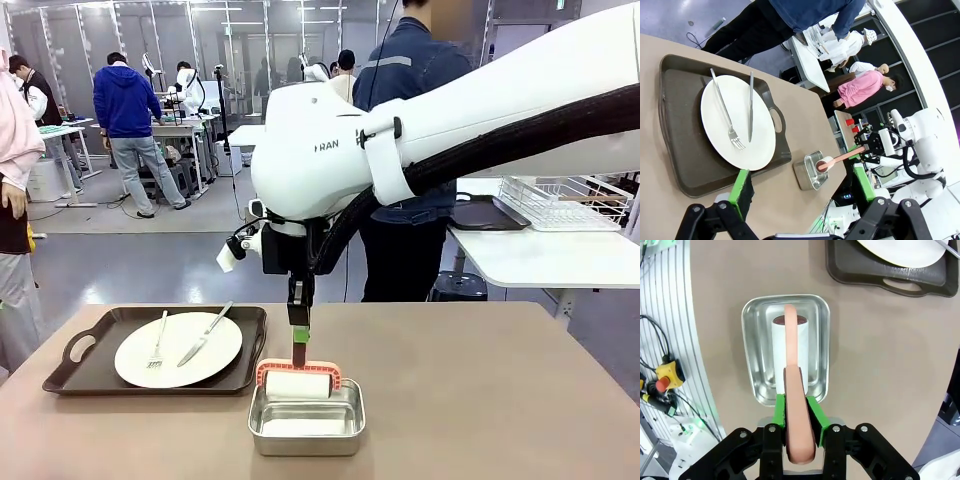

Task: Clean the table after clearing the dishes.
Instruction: Place the Lint Roller back on top of the Airtight Container.

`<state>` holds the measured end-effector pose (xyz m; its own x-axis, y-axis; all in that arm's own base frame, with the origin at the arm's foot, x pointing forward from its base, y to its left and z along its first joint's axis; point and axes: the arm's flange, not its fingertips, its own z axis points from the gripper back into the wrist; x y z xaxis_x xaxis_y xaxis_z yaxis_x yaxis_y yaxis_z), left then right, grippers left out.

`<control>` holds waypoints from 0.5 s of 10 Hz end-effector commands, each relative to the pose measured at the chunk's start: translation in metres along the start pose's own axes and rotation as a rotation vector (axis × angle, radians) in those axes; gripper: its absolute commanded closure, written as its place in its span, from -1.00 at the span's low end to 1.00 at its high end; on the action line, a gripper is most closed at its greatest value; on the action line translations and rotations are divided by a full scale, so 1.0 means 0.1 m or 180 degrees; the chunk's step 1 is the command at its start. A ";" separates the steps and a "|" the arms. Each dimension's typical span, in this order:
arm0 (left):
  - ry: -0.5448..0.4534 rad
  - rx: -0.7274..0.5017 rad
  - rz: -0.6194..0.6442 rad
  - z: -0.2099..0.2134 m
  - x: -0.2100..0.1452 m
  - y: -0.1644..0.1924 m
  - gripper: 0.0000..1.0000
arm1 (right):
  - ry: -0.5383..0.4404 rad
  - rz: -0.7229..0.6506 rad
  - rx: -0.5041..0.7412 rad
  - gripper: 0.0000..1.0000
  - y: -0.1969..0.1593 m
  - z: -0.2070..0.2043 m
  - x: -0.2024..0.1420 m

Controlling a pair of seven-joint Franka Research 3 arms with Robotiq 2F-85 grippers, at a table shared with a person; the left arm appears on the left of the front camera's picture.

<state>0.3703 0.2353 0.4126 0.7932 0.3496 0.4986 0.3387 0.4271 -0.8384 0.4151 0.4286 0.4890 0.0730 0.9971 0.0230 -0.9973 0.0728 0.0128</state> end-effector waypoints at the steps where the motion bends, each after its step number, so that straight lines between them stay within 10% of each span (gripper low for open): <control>1: -0.0040 -0.0055 -0.0016 0.02 0.00 -0.01 -1.00 | -0.0089 0.0071 -0.0002 0.55 -0.08 -0.15 -0.03; 5: -0.0040 -0.0055 -0.0016 0.02 0.00 -0.01 -1.00 | -0.0092 0.0155 0.0169 0.55 -0.25 -0.47 -0.11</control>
<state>0.3703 0.2352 0.4126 0.7932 0.3496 0.4986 0.3387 0.4271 -0.8384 0.4443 0.4198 0.4478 0.0575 0.9979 0.0294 -0.9970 0.0559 0.0531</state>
